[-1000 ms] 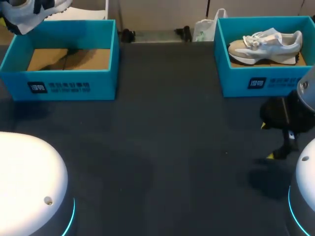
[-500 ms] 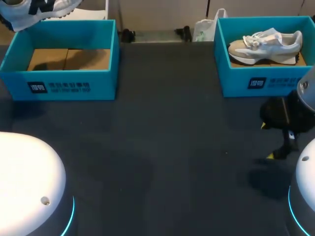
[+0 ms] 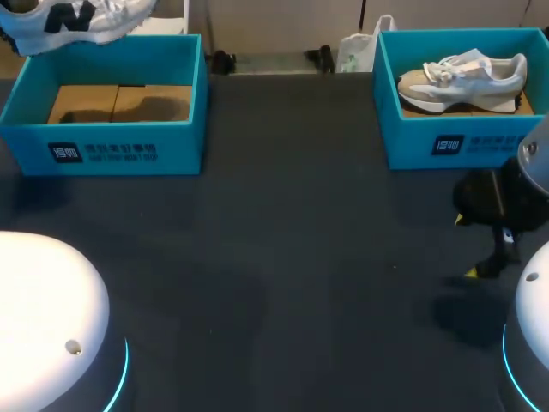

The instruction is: Take the shoe out of the shoebox, open the shoe tongue, remove and reinsert the insole, then place the shoe into the shoebox

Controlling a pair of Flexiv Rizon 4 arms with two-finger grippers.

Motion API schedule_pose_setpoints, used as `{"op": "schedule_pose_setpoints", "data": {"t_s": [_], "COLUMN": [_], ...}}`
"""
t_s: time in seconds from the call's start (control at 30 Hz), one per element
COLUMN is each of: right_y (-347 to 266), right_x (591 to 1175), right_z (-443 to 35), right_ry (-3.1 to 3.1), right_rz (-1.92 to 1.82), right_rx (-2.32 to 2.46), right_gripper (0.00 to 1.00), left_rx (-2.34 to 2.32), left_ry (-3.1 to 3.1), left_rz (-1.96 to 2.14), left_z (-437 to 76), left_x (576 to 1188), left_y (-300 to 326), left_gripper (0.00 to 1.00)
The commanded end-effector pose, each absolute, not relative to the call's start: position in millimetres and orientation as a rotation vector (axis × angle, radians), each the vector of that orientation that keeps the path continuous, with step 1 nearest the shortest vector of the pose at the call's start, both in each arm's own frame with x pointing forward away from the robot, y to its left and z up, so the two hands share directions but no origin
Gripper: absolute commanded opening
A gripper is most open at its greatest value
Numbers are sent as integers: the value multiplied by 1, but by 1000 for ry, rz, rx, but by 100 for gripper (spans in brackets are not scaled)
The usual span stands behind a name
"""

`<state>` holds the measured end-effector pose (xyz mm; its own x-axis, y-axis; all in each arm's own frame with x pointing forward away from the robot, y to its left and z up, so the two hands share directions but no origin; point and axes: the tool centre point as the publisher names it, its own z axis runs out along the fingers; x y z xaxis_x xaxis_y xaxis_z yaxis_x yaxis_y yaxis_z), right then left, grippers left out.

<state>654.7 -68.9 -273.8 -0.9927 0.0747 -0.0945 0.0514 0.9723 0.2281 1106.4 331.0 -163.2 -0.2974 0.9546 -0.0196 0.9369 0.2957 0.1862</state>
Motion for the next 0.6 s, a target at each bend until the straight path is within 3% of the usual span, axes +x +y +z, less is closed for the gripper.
{"op": "schedule_pose_setpoints", "data": {"t_s": [0.03, 0.6], "right_y": [-69, -69], "right_x": [653, 653], "right_z": [-274, -274], "right_ry": [3016, 3016], "right_rz": [344, 344], "right_rx": [96, 96], "right_gripper": [100, 100], "left_rx": [1776, 1962], "left_ry": [2409, 2336], "left_rz": [212, 370], "left_z": [-161, -203], "left_x": [1098, 1120], "left_y": [334, 317], "left_gripper": [0, 0]}}
